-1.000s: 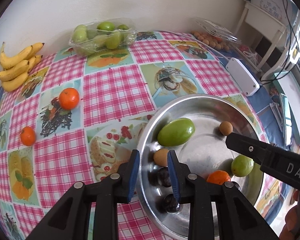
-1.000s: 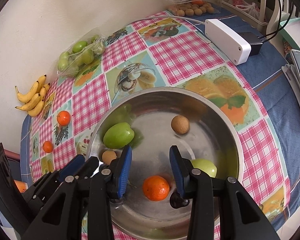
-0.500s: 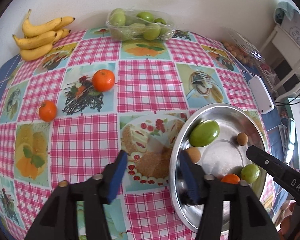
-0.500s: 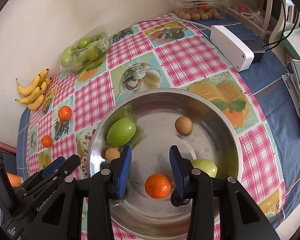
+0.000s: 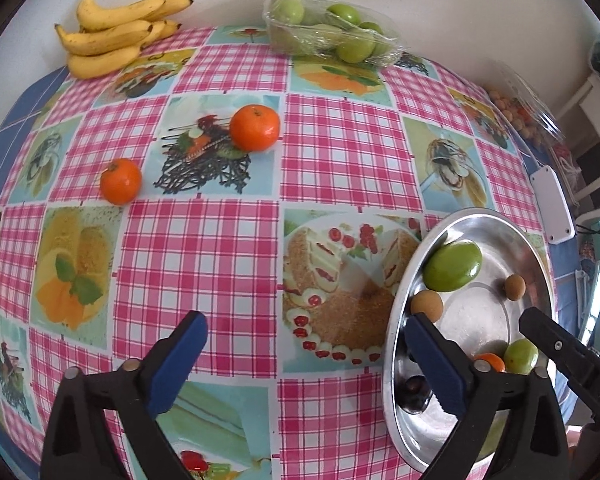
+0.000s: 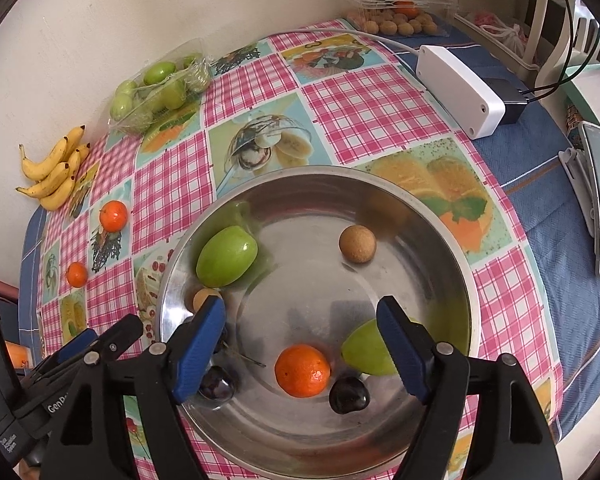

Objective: Organize fruits
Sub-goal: 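Withdraw both open grippers from the bowl, then move both open grippers toward the two loose tangerines, then grasp a tangerine with the left gripper while the right gripper grasps the other tangerine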

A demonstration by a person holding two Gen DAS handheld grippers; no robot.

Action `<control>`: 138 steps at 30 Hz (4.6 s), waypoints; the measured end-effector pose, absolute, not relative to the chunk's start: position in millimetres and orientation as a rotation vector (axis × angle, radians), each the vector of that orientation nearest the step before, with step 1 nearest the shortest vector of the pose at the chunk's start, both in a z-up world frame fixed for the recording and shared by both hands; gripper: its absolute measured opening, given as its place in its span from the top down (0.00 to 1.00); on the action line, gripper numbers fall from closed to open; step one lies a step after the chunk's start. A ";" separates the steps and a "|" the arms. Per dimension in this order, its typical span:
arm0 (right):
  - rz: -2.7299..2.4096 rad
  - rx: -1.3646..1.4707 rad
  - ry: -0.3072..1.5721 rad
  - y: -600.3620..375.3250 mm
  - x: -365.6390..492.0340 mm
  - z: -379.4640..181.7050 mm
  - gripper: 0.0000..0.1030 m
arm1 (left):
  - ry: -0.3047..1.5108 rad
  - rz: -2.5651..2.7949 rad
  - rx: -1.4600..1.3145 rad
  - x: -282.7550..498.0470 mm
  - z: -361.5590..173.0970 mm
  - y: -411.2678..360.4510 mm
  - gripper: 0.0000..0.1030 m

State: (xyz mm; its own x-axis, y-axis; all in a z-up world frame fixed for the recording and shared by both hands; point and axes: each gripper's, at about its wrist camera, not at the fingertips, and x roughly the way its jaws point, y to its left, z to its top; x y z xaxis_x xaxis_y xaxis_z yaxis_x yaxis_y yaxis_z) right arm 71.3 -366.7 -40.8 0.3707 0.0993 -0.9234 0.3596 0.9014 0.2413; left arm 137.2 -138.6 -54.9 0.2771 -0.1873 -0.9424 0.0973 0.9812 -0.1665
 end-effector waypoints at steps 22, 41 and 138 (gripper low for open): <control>-0.163 0.416 1.153 -363.9 71.1 -39.4 0.08 | 1.233 -0.121 -0.125 138.1 -50.9 -115.8 0.00; -0.090 0.370 1.158 -320.7 78.0 -32.5 0.08 | 1.204 0.013 -0.289 155.5 -40.2 -14.3 0.00; 0.108 0.182 1.195 -156.1 252.5 -75.6 0.51 | 1.167 -0.143 -0.491 232.2 -74.7 45.8 0.15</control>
State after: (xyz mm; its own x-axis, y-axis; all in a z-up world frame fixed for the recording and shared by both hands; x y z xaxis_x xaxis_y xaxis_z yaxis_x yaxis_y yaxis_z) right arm 252.5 -156.1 -75.6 0.3644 0.1790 -0.9139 0.0130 0.9803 0.1972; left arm 232.2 45.8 -74.7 0.3972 -0.3570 -0.8455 -0.1425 0.8861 -0.4411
